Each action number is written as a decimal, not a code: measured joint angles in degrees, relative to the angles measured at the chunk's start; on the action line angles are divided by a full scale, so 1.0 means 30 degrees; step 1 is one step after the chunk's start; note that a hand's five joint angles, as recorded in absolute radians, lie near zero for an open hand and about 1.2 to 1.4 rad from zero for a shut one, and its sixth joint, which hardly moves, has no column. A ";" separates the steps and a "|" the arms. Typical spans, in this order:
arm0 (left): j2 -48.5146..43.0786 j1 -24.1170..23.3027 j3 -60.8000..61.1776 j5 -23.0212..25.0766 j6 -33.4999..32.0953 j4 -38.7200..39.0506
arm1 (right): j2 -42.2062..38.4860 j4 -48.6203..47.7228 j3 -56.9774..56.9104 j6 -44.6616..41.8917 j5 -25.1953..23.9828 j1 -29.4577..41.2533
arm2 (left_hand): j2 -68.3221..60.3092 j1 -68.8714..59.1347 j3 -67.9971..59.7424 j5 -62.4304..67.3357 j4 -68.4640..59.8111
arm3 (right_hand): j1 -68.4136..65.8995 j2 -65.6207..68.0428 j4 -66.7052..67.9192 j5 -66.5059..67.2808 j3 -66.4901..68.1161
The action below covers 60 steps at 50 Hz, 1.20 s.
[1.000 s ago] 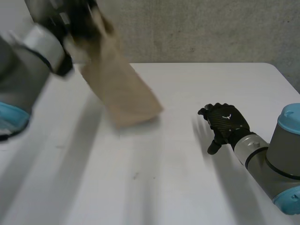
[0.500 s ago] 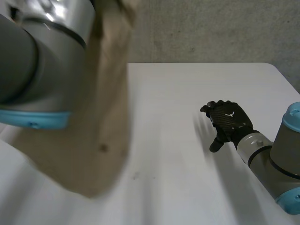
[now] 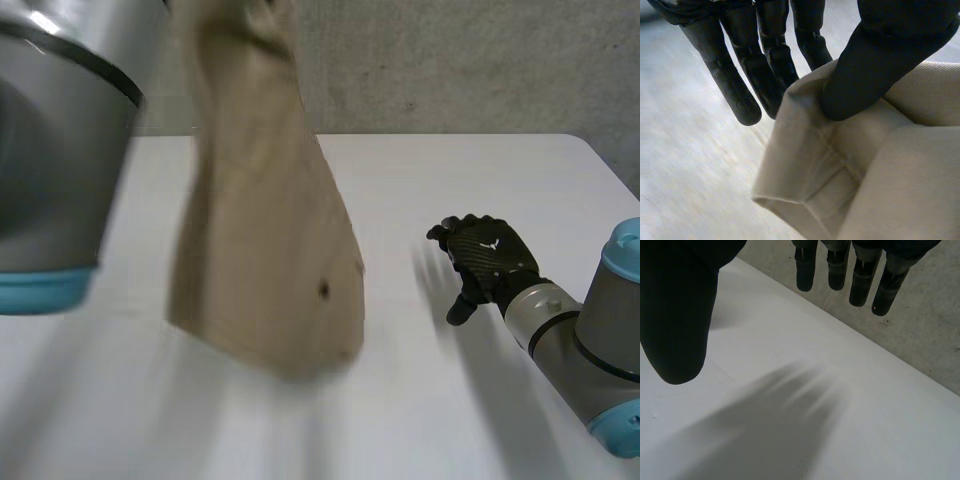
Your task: Fold the shorts.
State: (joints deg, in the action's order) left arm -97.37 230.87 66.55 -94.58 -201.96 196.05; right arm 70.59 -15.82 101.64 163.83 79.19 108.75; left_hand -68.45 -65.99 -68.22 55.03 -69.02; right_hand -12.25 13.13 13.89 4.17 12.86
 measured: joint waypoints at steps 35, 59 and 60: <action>-0.3022 0.0832 0.2873 -0.0142 -0.2531 -0.5791 | 0.0249 0.0074 -0.0269 -0.0021 0.0049 -0.0035 | 1.5525 1.4426 1.5300 -1.4582 1.5813 | 0.0246 -0.0218 -0.0214 0.0000 -0.0204; -0.0517 0.5790 -0.0021 0.2432 0.7701 -0.9874 | 0.4536 0.6424 -0.9084 0.0913 0.5670 0.0233 | 1.8798 1.7754 1.8462 -1.7374 1.8882 | 0.0270 -0.0301 -0.0215 0.0000 -0.0223; -0.0517 0.6000 -0.0136 0.2676 0.7908 -1.0255 | 0.4510 0.6696 -0.9346 0.1075 0.5822 0.0231 | 1.8799 1.7754 1.8462 -1.7374 1.8882 | 0.0270 -0.0301 -0.0215 0.0000 -0.0223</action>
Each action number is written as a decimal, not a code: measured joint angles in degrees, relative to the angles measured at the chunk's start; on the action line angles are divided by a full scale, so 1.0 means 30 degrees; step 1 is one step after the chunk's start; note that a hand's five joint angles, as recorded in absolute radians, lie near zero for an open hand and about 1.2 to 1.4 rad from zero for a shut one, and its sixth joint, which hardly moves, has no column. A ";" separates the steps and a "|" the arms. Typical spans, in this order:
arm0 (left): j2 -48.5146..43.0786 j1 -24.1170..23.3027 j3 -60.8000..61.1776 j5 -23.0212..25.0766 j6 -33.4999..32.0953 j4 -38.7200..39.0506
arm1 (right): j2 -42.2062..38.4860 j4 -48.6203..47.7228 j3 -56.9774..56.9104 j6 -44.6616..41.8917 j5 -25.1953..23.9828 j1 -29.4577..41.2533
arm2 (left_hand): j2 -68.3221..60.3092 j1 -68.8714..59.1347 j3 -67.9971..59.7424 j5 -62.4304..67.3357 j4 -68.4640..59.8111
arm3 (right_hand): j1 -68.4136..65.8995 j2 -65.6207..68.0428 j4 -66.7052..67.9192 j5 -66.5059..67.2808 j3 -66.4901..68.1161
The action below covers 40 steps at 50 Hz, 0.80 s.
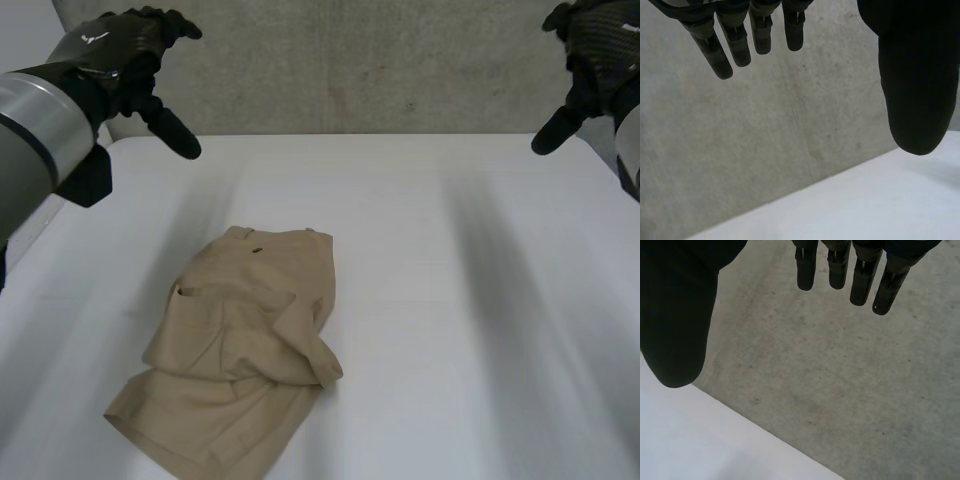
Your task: Fold the shorts.
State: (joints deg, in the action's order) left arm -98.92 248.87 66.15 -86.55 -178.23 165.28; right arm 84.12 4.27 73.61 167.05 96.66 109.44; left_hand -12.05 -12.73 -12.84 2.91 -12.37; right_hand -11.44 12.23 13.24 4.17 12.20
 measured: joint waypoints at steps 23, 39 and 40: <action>-0.0079 0.1080 0.0253 0.0488 -0.0282 -0.0975 | -0.0382 0.0677 -0.0175 0.0907 -0.0332 -0.0056 | 0.0000 0.0000 0.0000 0.0000 0.0000 | 0.0000 0.0000 0.0000 0.0000 0.0000; -0.5300 0.0587 0.1187 -0.1107 -0.8947 -0.0684 | -0.1663 0.0676 0.0359 -0.0675 -0.1817 0.0004 | 0.0000 0.0000 0.0000 0.0002 0.0000 | 0.0000 0.0000 0.0000 0.0000 0.0000; -0.5750 0.0536 0.1144 -0.1319 -0.9183 -0.0582 | -0.1725 0.0672 0.0380 -0.0681 -0.1822 0.0007 | 0.0000 0.0000 0.0000 0.0000 0.0000 | 0.0000 0.0000 0.0000 0.0000 0.0000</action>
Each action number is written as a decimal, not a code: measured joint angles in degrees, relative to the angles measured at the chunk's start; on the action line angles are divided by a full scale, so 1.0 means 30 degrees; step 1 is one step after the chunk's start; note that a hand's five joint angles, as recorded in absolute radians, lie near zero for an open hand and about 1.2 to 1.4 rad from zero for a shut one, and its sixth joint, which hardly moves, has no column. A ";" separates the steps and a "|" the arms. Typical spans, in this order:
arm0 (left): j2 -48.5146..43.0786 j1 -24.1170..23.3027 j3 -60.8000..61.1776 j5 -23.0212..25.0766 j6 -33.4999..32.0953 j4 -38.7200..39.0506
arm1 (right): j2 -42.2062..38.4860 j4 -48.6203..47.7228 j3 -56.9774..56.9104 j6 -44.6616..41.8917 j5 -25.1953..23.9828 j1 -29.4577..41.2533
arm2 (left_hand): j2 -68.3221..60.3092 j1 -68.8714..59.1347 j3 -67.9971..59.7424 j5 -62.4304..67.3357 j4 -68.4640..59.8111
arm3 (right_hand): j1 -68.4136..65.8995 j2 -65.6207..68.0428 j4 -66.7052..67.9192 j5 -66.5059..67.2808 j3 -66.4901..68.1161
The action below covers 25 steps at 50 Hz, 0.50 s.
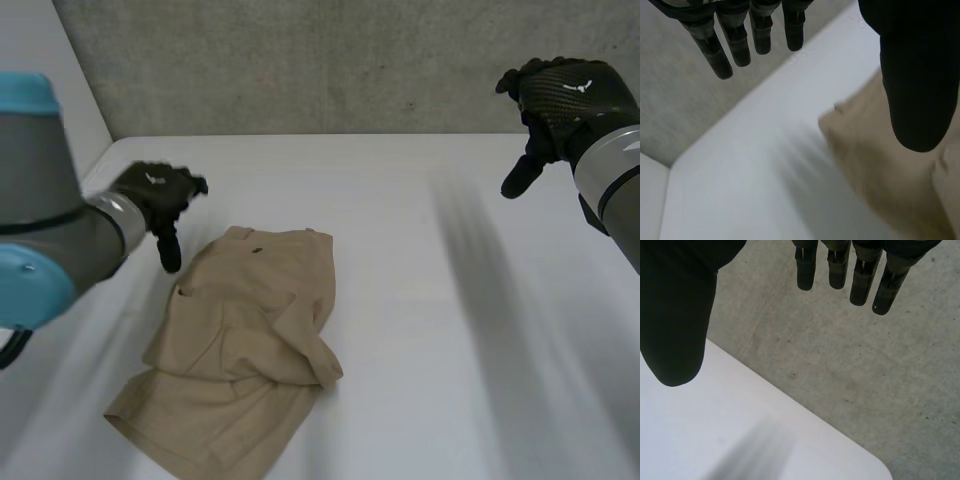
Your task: Fold the shorts.
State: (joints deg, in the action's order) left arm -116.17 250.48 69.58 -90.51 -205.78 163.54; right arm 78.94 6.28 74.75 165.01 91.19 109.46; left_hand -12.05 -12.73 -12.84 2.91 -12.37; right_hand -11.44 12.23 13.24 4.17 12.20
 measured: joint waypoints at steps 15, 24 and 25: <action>-0.3394 -0.1286 -0.0095 0.0377 -0.0131 0.1230 | -0.0405 -0.0070 0.0108 0.0003 0.0044 0.0017 | -1.4467 -1.4734 -1.4106 1.3781 -1.4040 | 0.0000 0.0000 0.0000 0.0000 0.0000; -0.0277 -0.3235 -0.0553 -0.0767 0.0109 0.5083 | -0.0395 -0.0075 0.0106 -0.0304 0.0072 0.0017 | -1.8633 -1.7376 -1.8189 1.7568 -1.8693 | 0.0000 0.0000 0.0000 0.0000 0.0000; 0.0289 -0.3599 -0.0526 -0.1107 0.0106 0.5907 | -0.0384 -0.0076 0.0104 -0.0372 0.0080 0.0016 | -1.8633 -1.7376 -1.8189 1.7568 -1.8693 | 0.0000 0.0000 0.0000 0.0000 0.0000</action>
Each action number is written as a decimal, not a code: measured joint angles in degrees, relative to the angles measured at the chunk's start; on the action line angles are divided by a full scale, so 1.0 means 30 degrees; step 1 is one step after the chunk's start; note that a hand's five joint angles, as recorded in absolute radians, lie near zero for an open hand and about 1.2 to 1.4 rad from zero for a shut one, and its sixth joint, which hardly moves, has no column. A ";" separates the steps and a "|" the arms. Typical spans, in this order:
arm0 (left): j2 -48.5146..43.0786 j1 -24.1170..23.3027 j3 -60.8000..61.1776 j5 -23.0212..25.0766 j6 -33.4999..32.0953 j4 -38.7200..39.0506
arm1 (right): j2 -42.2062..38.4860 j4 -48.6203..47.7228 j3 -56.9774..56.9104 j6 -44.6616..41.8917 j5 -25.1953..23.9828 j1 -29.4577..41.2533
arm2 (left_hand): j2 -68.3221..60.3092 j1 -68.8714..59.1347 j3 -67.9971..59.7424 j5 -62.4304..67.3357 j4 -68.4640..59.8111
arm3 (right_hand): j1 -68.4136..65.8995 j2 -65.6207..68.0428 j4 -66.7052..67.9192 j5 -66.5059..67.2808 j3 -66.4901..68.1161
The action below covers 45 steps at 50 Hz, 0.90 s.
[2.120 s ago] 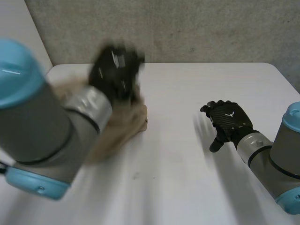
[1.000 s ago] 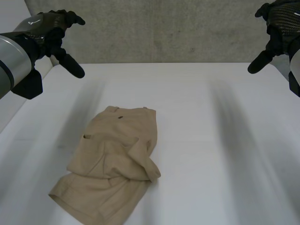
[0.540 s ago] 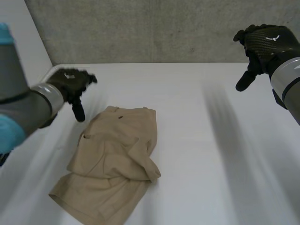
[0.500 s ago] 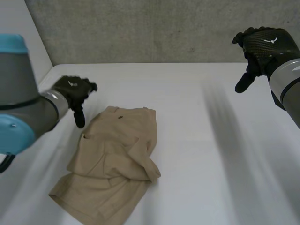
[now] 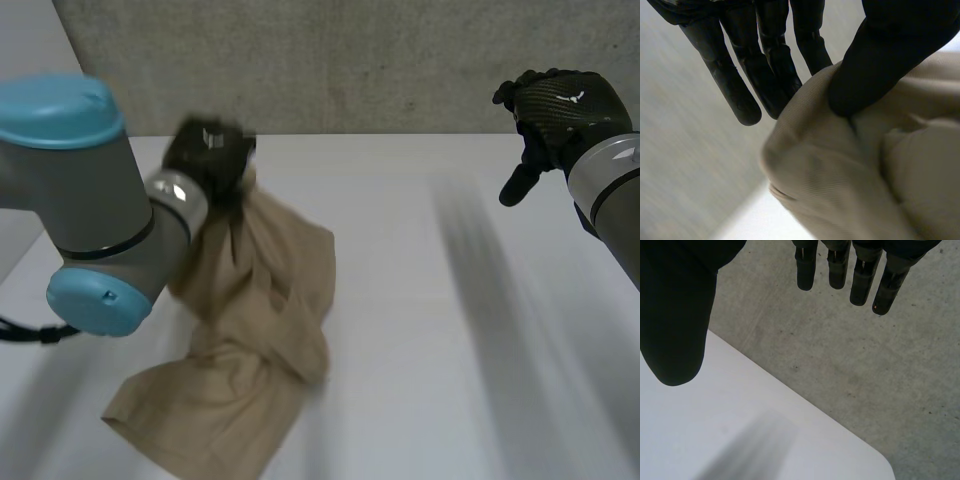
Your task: Fold the shorts.
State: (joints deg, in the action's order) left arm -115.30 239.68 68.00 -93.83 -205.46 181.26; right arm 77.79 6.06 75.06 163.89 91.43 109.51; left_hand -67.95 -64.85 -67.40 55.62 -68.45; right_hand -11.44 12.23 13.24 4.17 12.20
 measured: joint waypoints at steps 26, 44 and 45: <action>-0.0766 -0.9412 0.5762 0.0186 -0.0680 0.3277 | 0.0938 -0.0016 -0.0067 -0.0271 -0.0289 -0.0265 | 1.6160 1.4789 1.5888 -1.5615 1.6398 | 0.0000 0.0000 0.0000 0.0000 0.0000; 0.6517 -0.4346 0.7449 -0.0380 0.2484 0.2941 | -0.0472 0.0341 0.0762 -0.6552 -0.3312 -0.0054 | 1.6605 1.4957 1.6257 -1.6053 1.6759 | 0.0000 0.0000 0.0000 0.0000 0.0000; 0.6592 -0.4210 0.7517 -0.0382 0.2926 0.2780 | -0.0515 0.0354 0.0895 -0.7002 -0.3444 -0.0060 | 1.6605 1.4957 1.6259 -1.6041 1.6759 | 0.0000 0.0000 0.0000 0.0000 0.0000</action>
State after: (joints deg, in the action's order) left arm -95.53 227.05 90.55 -94.97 -196.69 189.59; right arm 76.25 7.12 77.74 142.89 81.10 109.33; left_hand -18.13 -19.98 -18.63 7.49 -18.17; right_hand -11.44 12.23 13.24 4.17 12.20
